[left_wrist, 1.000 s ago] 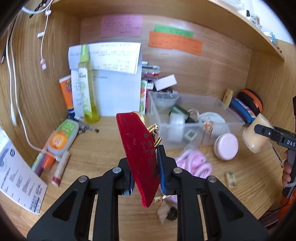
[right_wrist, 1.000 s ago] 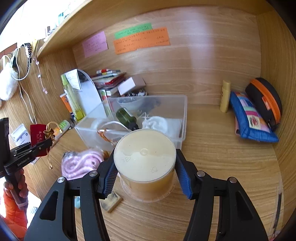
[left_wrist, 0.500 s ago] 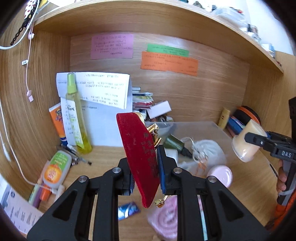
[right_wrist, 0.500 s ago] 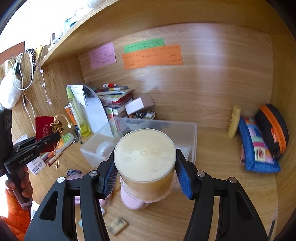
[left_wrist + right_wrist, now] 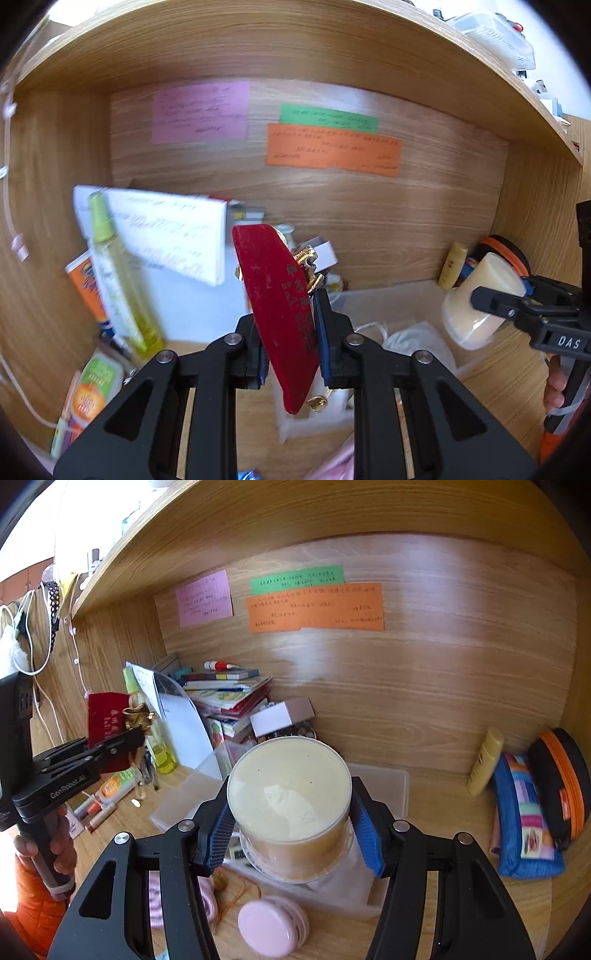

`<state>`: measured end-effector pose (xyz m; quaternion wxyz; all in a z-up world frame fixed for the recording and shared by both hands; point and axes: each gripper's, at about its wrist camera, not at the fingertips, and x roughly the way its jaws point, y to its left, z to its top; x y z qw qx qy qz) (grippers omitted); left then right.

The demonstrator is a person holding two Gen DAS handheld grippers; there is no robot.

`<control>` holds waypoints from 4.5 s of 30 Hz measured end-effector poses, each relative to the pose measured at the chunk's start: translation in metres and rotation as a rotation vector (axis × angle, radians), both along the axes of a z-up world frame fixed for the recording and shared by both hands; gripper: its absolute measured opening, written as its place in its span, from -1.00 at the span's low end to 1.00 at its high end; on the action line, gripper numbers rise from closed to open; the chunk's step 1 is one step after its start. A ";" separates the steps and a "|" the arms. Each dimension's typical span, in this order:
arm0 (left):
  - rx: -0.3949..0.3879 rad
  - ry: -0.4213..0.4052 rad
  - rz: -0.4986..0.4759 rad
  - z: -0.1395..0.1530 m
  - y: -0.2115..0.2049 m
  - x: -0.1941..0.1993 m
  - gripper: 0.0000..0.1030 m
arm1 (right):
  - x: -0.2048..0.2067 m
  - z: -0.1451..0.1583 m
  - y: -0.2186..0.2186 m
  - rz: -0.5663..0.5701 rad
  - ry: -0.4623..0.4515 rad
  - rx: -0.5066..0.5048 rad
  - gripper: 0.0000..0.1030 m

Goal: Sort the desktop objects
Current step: 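Carry the red pouch with the left gripper while right carries the candle jar toward the box, then lower the red pouch into the box and open the left gripper while right releases the candle jar, then withdraw both open grippers from the box, then grasp the bagged pink rope with the left gripper while right grasps the pink round container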

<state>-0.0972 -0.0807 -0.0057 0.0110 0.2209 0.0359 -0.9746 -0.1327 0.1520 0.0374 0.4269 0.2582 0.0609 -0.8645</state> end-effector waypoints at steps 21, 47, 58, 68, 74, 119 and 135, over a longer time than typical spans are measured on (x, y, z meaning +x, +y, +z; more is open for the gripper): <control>0.059 -0.150 -0.140 -0.045 0.044 -0.069 -0.61 | -0.044 -0.049 -0.023 -0.096 -0.099 0.087 0.05; 0.061 -0.254 -0.122 -0.065 0.048 -0.084 -0.16 | -0.042 -0.071 -0.041 -0.132 -0.054 0.168 0.06; 0.043 -0.159 -0.077 -0.046 0.047 -0.067 0.46 | -0.035 -0.068 -0.042 -0.155 -0.025 0.174 0.27; 0.028 -0.055 0.035 -0.028 0.035 -0.052 0.90 | -0.024 -0.044 -0.032 -0.209 0.062 0.134 0.63; 0.071 -0.070 0.066 -0.015 0.014 -0.040 0.92 | -0.007 -0.023 -0.021 -0.250 0.163 0.105 0.96; -0.232 -0.522 -0.297 -0.118 0.047 0.047 0.96 | 0.047 -0.120 -0.029 -0.104 -0.114 0.323 0.90; -0.155 -0.545 -0.445 -0.131 0.051 0.018 0.89 | 0.029 -0.123 -0.001 -0.083 -0.222 0.268 0.21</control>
